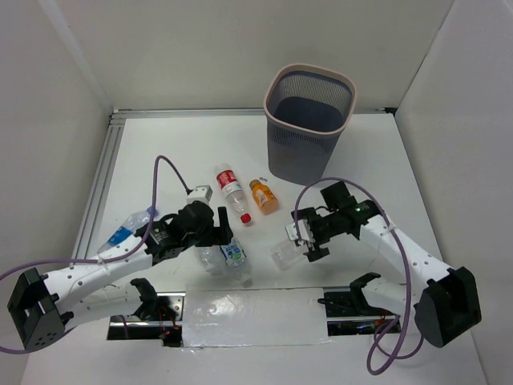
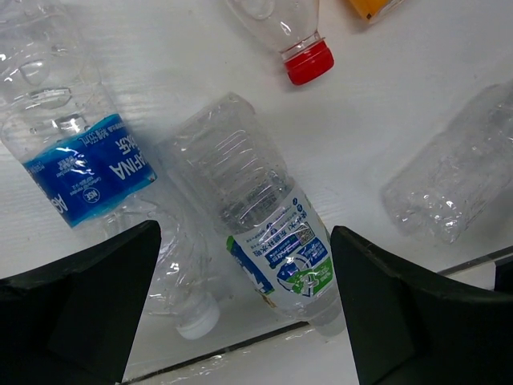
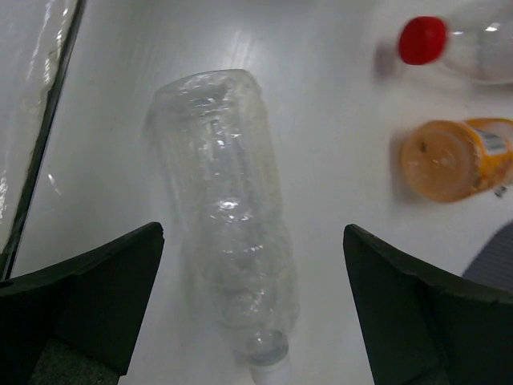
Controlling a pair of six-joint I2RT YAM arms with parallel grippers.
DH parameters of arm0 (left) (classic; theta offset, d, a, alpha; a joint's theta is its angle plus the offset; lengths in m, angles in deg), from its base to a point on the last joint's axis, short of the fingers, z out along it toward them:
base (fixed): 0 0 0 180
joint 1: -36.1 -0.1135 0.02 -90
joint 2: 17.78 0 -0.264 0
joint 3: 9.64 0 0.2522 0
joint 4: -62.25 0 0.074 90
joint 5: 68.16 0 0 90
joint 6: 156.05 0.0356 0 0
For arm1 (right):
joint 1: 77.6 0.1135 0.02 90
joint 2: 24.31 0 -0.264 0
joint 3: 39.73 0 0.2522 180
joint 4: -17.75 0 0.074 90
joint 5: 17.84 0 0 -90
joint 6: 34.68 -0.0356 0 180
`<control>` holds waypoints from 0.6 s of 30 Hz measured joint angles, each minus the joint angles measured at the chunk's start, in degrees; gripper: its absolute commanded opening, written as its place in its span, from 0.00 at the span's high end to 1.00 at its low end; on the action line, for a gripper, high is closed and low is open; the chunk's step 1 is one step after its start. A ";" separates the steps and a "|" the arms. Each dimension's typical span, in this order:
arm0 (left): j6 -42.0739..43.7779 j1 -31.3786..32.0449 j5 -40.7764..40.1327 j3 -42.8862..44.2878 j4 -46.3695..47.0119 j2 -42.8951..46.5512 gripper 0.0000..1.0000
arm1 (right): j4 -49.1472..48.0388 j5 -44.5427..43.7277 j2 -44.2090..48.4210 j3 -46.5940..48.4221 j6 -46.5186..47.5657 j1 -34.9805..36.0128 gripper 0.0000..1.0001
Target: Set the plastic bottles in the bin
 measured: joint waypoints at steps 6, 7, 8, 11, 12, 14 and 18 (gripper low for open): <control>-2.60 0.48 -0.48 0.00 -1.70 0.57 0.00 | -3.52 -4.79 -4.50 -4.98 3.93 5.46 0.00; -2.78 0.50 -0.50 0.00 -1.97 0.74 0.00 | -5.77 -6.25 -5.05 -5.33 4.09 5.86 0.00; -2.86 0.55 -0.48 0.00 -2.19 0.96 0.00 | -6.78 -6.93 -6.86 -6.19 4.07 6.43 0.02; -3.98 0.92 -0.48 0.00 -2.45 1.81 0.00 | -12.33 -9.99 -10.19 -7.87 3.10 7.48 0.20; -4.22 0.98 -0.50 0.00 -2.45 2.14 0.00 | -13.92 -10.80 -11.19 -8.35 2.89 7.74 0.25; -4.39 1.03 -0.52 0.00 -2.60 2.95 0.00 | -16.33 -11.93 -12.55 -9.01 2.03 7.82 0.37; -5.46 1.03 -1.77 0.00 -3.17 4.57 0.00 | -17.62 -12.33 -12.70 -7.96 1.62 7.91 0.69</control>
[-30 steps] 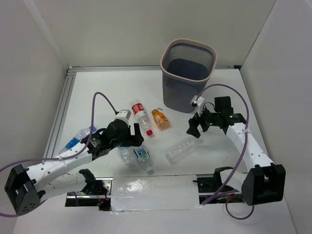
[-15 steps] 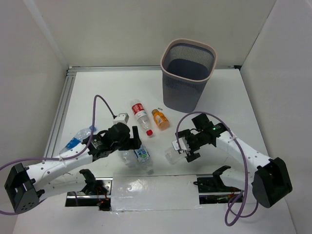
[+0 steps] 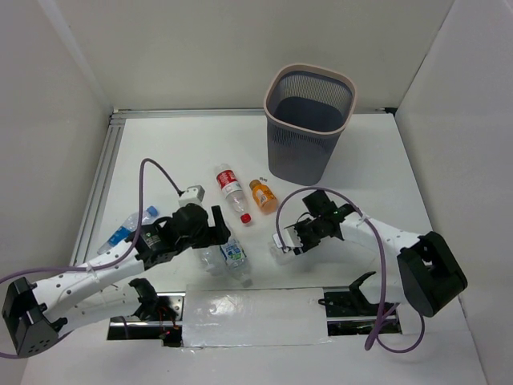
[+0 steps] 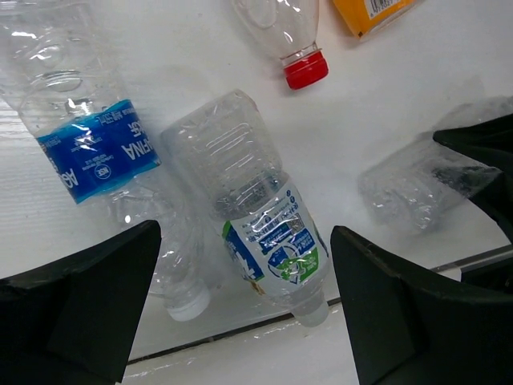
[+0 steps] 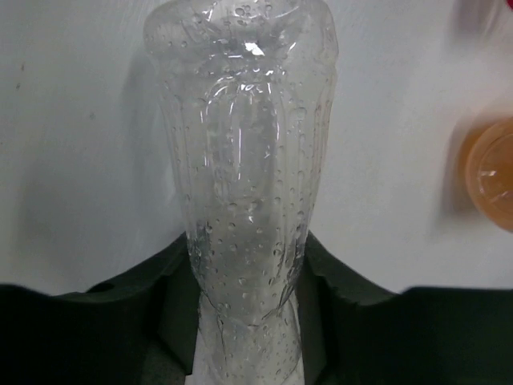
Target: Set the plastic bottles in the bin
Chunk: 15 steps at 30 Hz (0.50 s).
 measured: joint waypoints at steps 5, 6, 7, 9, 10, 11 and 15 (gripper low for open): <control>-3.37 0.04 -4.74 0.26 -4.15 0.33 0.00 | 11.17 5.60 0.68 10.49 -3.45 -1.16 0.72; -4.66 0.04 -6.10 0.61 -5.99 0.24 0.00 | 12.72 7.08 0.83 14.25 -4.81 -1.20 0.72; -6.14 0.04 -8.02 1.22 -8.17 0.09 0.00 | 14.78 8.70 0.81 19.85 -7.10 -0.90 0.72; -8.41 -0.11 -11.30 2.60 -11.37 -0.39 0.00 | 14.73 12.94 0.81 31.93 -13.18 -0.02 0.72; -9.33 -0.46 -12.57 3.26 -12.39 -0.72 0.00 | 14.34 14.88 0.72 37.07 -16.13 0.48 0.72; -9.88 -0.96 -13.64 3.89 -13.27 -1.14 0.00 | 13.49 17.33 0.42 42.99 -19.98 0.96 0.72; -10.40 -5.09 -16.20 6.10 -14.84 -3.72 0.00 | 5.51 23.61 -2.38 59.82 -35.47 1.73 0.72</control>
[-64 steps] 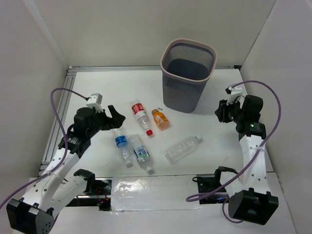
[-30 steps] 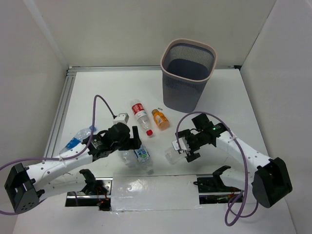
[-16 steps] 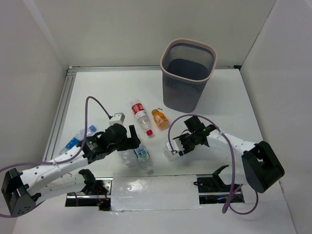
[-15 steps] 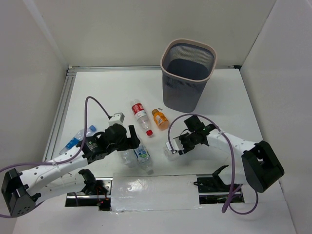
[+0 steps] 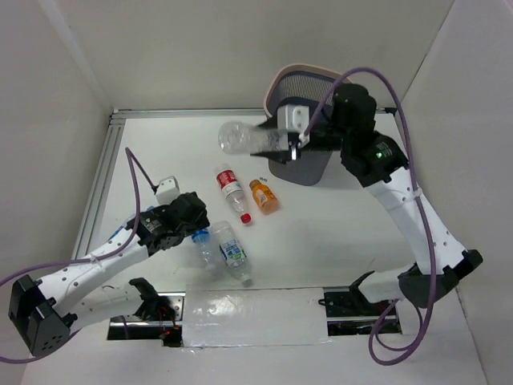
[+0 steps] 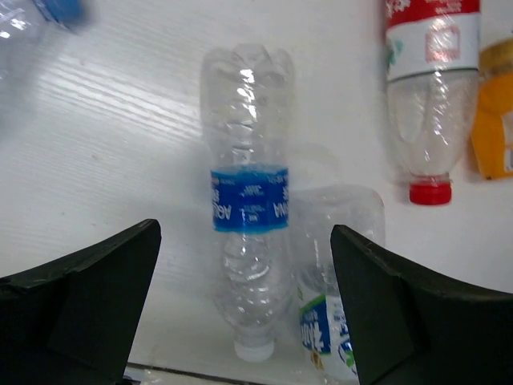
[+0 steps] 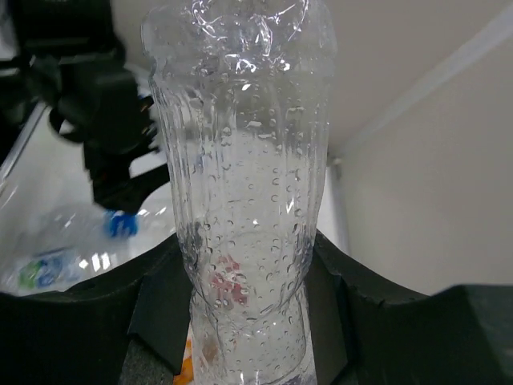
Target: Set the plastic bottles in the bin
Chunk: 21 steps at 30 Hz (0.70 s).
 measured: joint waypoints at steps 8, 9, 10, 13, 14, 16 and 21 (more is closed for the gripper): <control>7.96 -10.93 1.86 -1.31 6.97 -3.72 0.00 | -17.55 -6.95 -12.68 12.74 -15.69 -10.60 0.58; 8.98 -12.07 2.54 -1.84 8.09 -4.42 0.00 | -18.73 -8.41 -14.75 12.87 -16.28 -12.92 0.52; 9.81 -12.87 3.26 -2.45 9.40 -5.14 0.00 | -19.47 -9.73 -17.03 12.90 -16.46 -15.06 0.48; 11.98 -14.14 5.29 -4.26 12.83 -7.13 0.00 | -19.45 -12.55 -23.41 13.07 -16.72 -19.78 0.14; 12.39 -14.29 5.86 -4.50 13.64 -8.11 0.00 | -18.99 -13.22 -25.27 13.16 -16.90 -20.92 0.03; 13.38 -14.51 6.43 -4.61 14.91 -10.25 0.00 | -17.14 -14.12 -28.68 14.25 -16.46 -22.62 0.00; 13.66 -14.53 7.52 -4.63 17.86 -15.19 0.01 | -14.67 -13.55 -29.51 14.93 -19.28 -24.17 0.00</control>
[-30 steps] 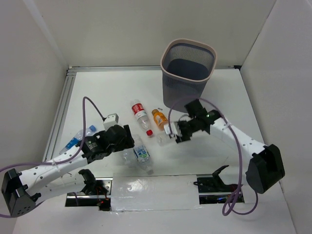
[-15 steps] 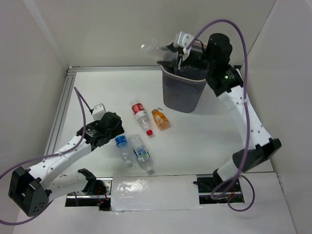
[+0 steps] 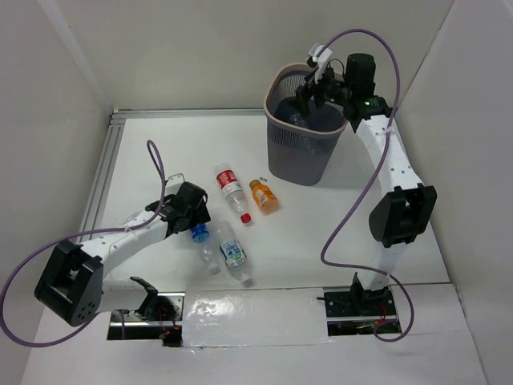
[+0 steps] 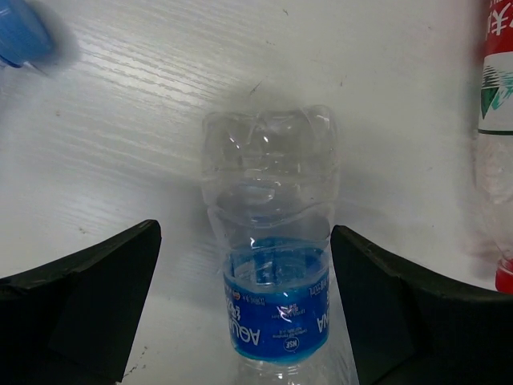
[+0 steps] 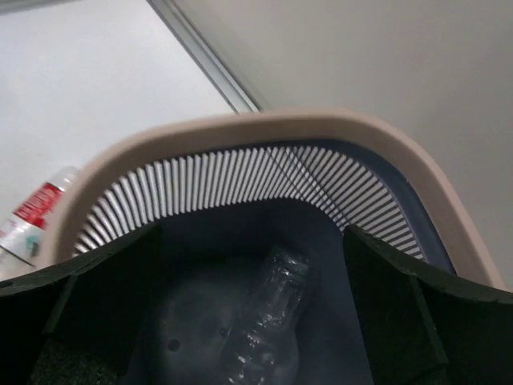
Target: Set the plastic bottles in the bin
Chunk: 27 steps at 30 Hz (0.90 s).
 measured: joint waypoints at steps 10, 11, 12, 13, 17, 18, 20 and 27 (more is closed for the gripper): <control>0.02 0.22 2.19 0.15 4.31 -7.23 0.72 | 0.52 12.87 19.58 -3.02 -6.38 -0.02 0.11; 0.09 0.44 2.27 0.17 4.31 -6.88 0.76 | 0.83 14.21 21.64 -3.80 -6.29 0.00 0.16; 0.37 0.59 2.58 0.20 3.82 -6.32 0.79 | 1.22 15.39 23.74 -5.27 -6.10 0.02 0.33; 1.20 0.74 2.75 0.39 2.60 -5.31 0.81 | 1.70 16.52 25.81 -7.21 -5.57 0.11 0.45; 3.02 1.92 3.41 5.31 -2.86 1.20 0.87 | 3.93 18.64 32.74 -18.10 -3.34 0.24 0.84; 3.89 2.12 3.54 7.89 -3.82 2.97 0.88 | 4.74 18.71 33.75 -20.85 -2.62 0.22 0.89; 5.88 2.36 3.93 14.86 -4.85 5.49 0.92 | 5.73 18.51 35.98 -27.12 -1.14 0.22 0.93; 14.21 2.51 12.72 42.82 3.69 0.24 0.93 | 11.21 15.93 44.24 -45.00 4.52 0.22 1.00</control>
